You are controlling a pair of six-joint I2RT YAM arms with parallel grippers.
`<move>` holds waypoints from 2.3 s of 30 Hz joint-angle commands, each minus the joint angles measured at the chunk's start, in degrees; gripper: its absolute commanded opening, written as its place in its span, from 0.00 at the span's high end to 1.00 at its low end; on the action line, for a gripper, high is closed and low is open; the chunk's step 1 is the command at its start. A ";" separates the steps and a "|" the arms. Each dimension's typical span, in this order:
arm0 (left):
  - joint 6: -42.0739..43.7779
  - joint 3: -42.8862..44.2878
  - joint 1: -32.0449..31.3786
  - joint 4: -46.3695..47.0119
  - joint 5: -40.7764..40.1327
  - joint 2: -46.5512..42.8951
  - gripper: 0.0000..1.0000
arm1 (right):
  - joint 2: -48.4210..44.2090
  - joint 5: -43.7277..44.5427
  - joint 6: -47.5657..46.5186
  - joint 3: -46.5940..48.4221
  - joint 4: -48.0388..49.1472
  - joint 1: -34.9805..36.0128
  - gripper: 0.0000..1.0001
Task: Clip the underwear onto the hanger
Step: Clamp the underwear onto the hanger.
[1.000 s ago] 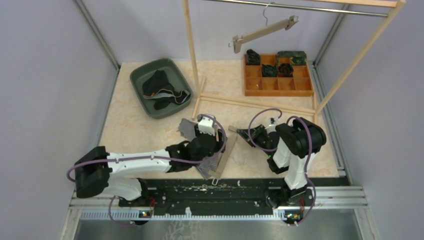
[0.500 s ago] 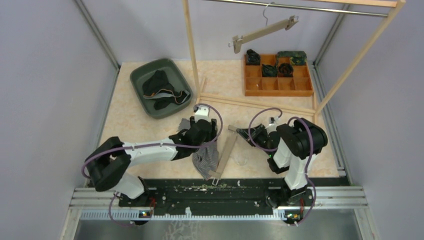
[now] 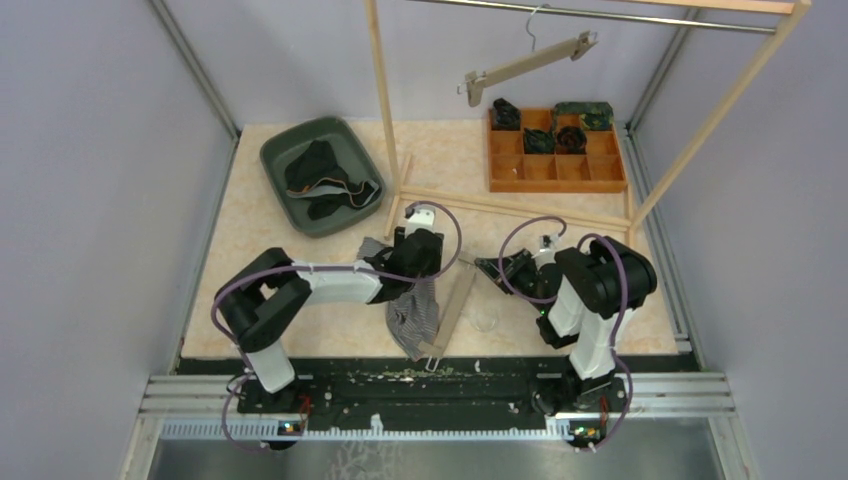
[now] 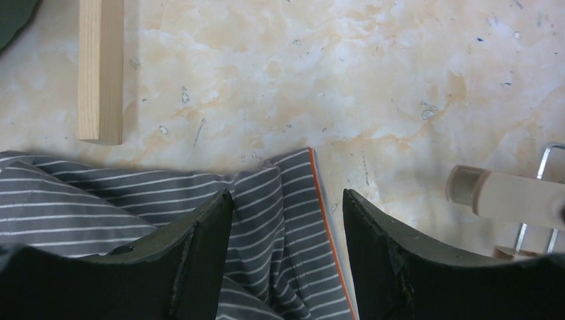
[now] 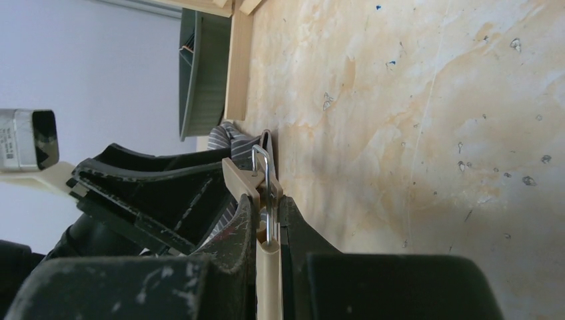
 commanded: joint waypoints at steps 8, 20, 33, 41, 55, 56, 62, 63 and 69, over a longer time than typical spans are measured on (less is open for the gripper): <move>0.75 2.58 2.48 1.94 1.77 5.17 0.43 | -0.80 -0.78 -1.93 -0.12 11.57 -0.94 1.00; -0.16 -3.04 4.48 7.94 8.86 0.32 0.30 | -0.06 -1.21 -1.79 0.15 11.57 -1.16 1.00; -3.80 -10.05 8.04 12.52 14.70 -2.28 0.45 | -0.21 -1.48 -1.84 0.06 11.56 -1.34 1.00; -4.94 -12.48 9.85 16.01 16.76 -1.97 0.69 | -0.34 -1.65 -1.91 -0.02 11.57 -1.60 1.00; -3.33 -9.19 10.08 19.71 21.61 -4.14 1.00 | 0.05 -3.69 -2.84 1.33 11.56 -1.62 1.00; -3.14 -8.50 10.08 19.20 21.81 -4.40 1.00 | 0.10 -3.84 -2.92 1.42 11.53 -1.60 1.00; -2.47 -5.99 10.08 18.77 24.91 -4.64 1.00 | 0.36 -4.41 -3.15 1.99 11.57 -1.60 1.00; -2.47 -5.72 10.08 18.86 25.41 -4.52 1.00 | 0.39 -4.50 -3.21 2.07 11.57 -1.61 1.00; -2.57 -4.52 10.10 19.26 27.25 -4.05 1.00 | 0.92 -4.57 -3.73 2.38 11.57 -1.60 1.00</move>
